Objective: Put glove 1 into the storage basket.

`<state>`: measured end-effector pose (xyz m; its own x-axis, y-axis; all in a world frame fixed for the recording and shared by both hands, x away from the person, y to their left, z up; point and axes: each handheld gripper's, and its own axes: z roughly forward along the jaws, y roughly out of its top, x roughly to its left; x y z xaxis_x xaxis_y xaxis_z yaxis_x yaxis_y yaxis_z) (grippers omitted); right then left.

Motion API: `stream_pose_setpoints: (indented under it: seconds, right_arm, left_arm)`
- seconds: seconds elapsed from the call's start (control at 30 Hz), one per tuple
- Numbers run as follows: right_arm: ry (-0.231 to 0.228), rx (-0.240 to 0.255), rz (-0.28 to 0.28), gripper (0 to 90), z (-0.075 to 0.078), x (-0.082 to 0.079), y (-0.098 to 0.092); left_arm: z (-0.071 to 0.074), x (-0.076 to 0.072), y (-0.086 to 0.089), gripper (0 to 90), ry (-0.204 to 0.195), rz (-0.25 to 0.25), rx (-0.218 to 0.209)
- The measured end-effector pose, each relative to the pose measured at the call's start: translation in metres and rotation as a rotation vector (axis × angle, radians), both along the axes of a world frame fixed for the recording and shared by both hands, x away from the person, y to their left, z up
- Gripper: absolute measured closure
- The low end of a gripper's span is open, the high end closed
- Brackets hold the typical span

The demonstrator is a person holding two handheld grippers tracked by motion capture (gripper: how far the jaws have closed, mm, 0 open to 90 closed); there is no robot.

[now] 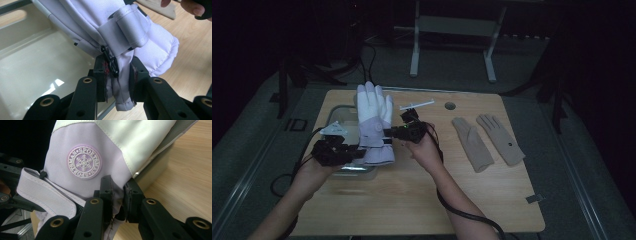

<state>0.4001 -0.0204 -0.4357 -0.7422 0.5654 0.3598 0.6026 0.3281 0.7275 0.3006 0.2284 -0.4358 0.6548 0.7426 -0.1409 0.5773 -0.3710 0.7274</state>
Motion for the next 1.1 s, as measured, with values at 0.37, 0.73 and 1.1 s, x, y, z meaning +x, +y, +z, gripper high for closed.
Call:
stream_pose_setpoints:
  seconds: [0.37, 0.73, 1.1]
  right_arm:
    - [0.008, -0.007, 0.042, 79.1, 0.000, 0.006, 0.048]
    - [0.037, -0.027, 0.032, 79.2, -0.023, 0.015, 0.072]
    - [0.085, -0.109, 0.025, 79.2, -0.056, 0.021, 0.084]
  left_arm:
    - [0.000, 0.000, 0.042, 72.2, 0.021, 0.044, -0.012]
    - [-0.023, 0.013, 0.065, 72.0, 0.075, 0.049, -0.015]
    - [-0.055, 0.023, 0.068, 71.9, 0.185, 0.077, -0.024]
